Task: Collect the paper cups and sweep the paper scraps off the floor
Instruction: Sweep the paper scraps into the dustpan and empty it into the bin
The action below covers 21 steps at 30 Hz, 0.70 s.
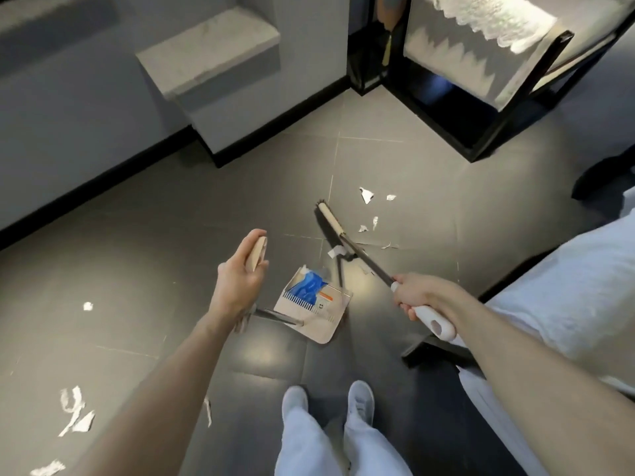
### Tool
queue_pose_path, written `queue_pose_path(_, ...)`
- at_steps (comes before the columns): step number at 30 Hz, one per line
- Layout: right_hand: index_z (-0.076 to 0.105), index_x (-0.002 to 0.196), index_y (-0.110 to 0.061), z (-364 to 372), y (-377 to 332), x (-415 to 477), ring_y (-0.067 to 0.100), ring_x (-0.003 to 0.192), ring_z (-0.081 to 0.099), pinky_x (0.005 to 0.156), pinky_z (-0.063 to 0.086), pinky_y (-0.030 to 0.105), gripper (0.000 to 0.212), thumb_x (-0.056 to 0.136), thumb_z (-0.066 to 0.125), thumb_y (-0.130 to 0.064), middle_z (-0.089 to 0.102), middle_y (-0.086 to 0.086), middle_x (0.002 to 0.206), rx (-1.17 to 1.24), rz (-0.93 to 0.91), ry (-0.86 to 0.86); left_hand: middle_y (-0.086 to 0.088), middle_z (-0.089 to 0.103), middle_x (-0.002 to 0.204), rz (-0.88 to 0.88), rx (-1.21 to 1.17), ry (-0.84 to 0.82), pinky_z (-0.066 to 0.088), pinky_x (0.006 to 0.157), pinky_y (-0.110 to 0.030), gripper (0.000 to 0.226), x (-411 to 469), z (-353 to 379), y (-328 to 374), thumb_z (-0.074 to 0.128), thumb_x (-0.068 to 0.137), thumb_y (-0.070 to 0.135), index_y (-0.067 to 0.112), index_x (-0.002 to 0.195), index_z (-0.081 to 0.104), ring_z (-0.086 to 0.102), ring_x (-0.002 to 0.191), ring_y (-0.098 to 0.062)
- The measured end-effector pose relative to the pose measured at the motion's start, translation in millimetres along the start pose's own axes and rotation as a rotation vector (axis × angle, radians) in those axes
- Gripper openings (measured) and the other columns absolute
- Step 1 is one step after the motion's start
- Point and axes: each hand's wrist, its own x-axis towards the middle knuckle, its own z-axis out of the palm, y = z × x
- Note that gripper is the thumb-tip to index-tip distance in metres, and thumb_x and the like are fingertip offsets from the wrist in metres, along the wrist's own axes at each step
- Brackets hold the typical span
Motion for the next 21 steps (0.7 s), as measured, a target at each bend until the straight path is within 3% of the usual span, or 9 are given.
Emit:
queue_pose_path(5, 0.039, 0.139, -0.022, 0.9, -13.2, -5.3, 0.007, 0.036, 0.036, 0.034, 0.032, 0.017, 0.056, 0.089, 0.043, 0.003, 0.044, -0.002, 0.042, 0.094, 0.065, -0.187, 0.011, 0.059, 0.083, 0.052, -0.005, -0.059, 0.045, 0.052, -0.014, 0.048, 42.8, 5.7, 22.3, 0.055, 0.09, 0.01, 0.05, 0.115, 0.05, 0.054, 0.055, -0.002)
queue_pose_path(8, 0.034, 0.143, -0.034, -18.1, -17.0, -21.8, 0.005, 0.037, 0.035, 0.033, 0.032, 0.015, 0.067, 0.088, 0.047, 0.001, 0.042, -0.005, 0.042, 0.177, 0.106, -0.219, 0.015, 0.06, 0.08, 0.069, 0.009, -0.112, 0.05, 0.057, -0.021, 0.049, 57.0, -0.5, 25.3, 0.055, 0.089, 0.009, 0.051, 0.114, 0.05, 0.052, 0.051, -0.003)
queue_pose_path(10, 0.033, 0.143, -0.03, -26.4, -16.6, -36.3, 0.005, 0.036, 0.034, 0.033, 0.031, 0.015, 0.066, 0.088, 0.045, 0.002, 0.04, -0.005, 0.042, 0.218, 0.115, -0.222, 0.014, 0.061, 0.08, 0.076, 0.015, -0.159, 0.052, 0.061, -0.028, 0.049, 63.8, -6.3, 23.6, 0.055, 0.09, 0.01, 0.052, 0.114, 0.05, 0.052, 0.053, -0.005)
queue_pose_path(12, 0.034, 0.142, -0.026, -27.0, -15.1, -46.8, 0.006, 0.035, 0.034, 0.033, 0.031, 0.016, 0.063, 0.087, 0.045, 0.003, 0.04, -0.004, 0.042, 0.251, 0.11, -0.189, 0.013, 0.061, 0.082, 0.085, 0.013, -0.214, 0.053, 0.063, -0.031, 0.048, 68.7, -9.4, 22.5, 0.056, 0.092, 0.011, 0.054, 0.114, 0.049, 0.054, 0.057, -0.009)
queue_pose_path(15, 0.028, 0.147, -0.035, -19.6, -12.4, -54.7, 0.006, 0.034, 0.037, 0.035, 0.034, 0.016, 0.072, 0.088, 0.047, 0.002, 0.045, -0.003, 0.041, 0.302, 0.114, -0.074, 0.011, 0.062, 0.083, 0.124, 0.022, -0.28, 0.05, 0.055, -0.02, 0.048, 75.6, -9.2, 25.9, 0.055, 0.093, 0.013, 0.056, 0.114, 0.048, 0.055, 0.055, -0.006)
queue_pose_path(21, 0.025, 0.15, -0.033, -16.3, -2.1, -46.9, 0.007, 0.034, 0.04, 0.036, 0.036, 0.018, 0.077, 0.088, 0.05, 0.004, 0.05, -0.001, 0.041, 0.435, 0.135, 0.168, 0.001, 0.061, 0.093, 0.158, 0.029, -0.387, 0.046, 0.055, -0.011, 0.045, 100.1, 5.2, 43.5, 0.053, 0.094, 0.013, 0.037, 0.132, 0.048, 0.058, 0.056, -0.001)
